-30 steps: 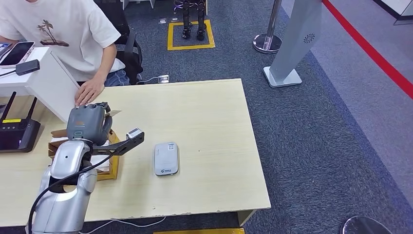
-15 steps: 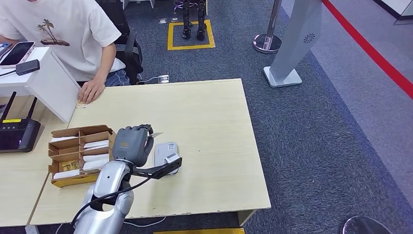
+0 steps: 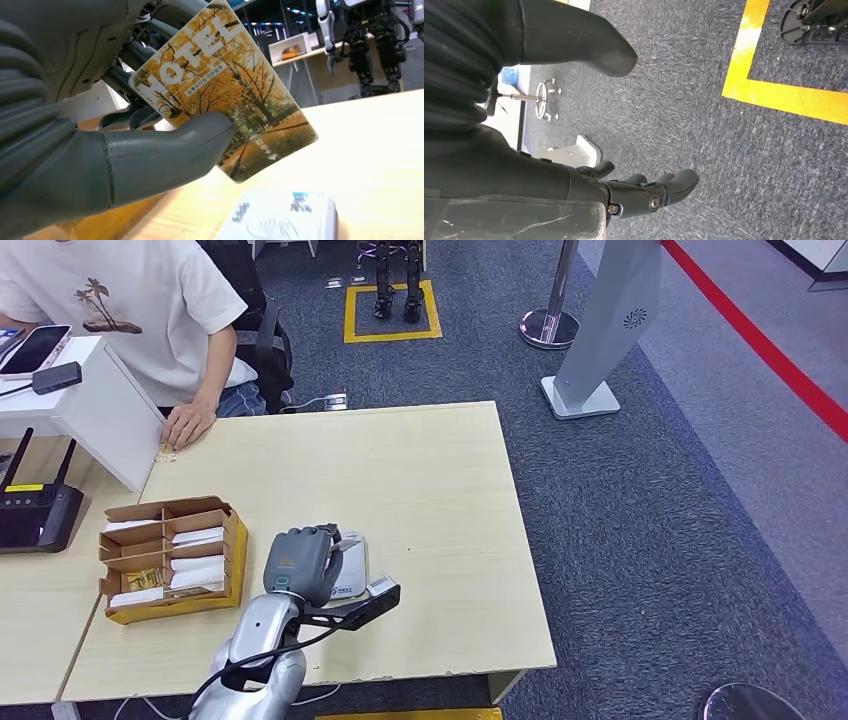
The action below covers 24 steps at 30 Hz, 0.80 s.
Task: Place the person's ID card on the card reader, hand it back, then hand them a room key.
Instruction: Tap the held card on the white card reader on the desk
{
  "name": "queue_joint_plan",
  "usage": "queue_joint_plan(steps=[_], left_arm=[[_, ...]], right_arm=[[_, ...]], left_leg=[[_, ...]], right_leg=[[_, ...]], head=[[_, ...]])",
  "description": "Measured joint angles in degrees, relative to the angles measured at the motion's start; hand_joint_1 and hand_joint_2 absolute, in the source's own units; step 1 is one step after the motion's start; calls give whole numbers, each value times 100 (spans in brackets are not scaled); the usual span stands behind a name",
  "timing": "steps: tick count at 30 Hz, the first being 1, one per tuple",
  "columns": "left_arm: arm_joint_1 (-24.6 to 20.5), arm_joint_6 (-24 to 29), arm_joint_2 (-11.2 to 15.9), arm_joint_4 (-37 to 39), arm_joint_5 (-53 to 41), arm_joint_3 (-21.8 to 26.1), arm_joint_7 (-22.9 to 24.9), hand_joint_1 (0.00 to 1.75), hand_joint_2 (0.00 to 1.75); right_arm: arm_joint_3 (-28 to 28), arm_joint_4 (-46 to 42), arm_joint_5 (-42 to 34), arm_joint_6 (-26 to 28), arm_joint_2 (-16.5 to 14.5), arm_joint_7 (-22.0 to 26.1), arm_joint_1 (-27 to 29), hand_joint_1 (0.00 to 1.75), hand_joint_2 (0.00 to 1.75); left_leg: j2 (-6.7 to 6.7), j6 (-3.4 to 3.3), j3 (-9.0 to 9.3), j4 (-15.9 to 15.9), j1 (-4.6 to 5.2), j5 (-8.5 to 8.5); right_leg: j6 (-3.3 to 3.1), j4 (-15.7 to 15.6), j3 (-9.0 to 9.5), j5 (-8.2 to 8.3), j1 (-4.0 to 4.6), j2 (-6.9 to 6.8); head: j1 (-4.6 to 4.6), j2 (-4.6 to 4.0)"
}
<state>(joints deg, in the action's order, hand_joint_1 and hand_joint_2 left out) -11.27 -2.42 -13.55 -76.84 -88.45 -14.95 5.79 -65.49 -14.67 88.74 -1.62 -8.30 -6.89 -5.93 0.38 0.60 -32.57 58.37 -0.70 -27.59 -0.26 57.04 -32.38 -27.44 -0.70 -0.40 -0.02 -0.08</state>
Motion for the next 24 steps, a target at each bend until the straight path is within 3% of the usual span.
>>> queue_joint_plan(steps=[15,24], left_arm=[[244,223,-92,286,0,-158,132,175,175],[240,203,296,255,-2,-216,763,175,175]], right_arm=[[1,-6,0,5,-9,-18,3,0,175],[-2,-12,-4,7,-9,-17,7,0,175]], left_leg=[[0,0,0,0,0,0],[0,0,1,-1,-2,1]], right_leg=[[0,0,0,0,0,0],[0,1,0,0,1,0]], head=[[-1,-1],[-2,0]])
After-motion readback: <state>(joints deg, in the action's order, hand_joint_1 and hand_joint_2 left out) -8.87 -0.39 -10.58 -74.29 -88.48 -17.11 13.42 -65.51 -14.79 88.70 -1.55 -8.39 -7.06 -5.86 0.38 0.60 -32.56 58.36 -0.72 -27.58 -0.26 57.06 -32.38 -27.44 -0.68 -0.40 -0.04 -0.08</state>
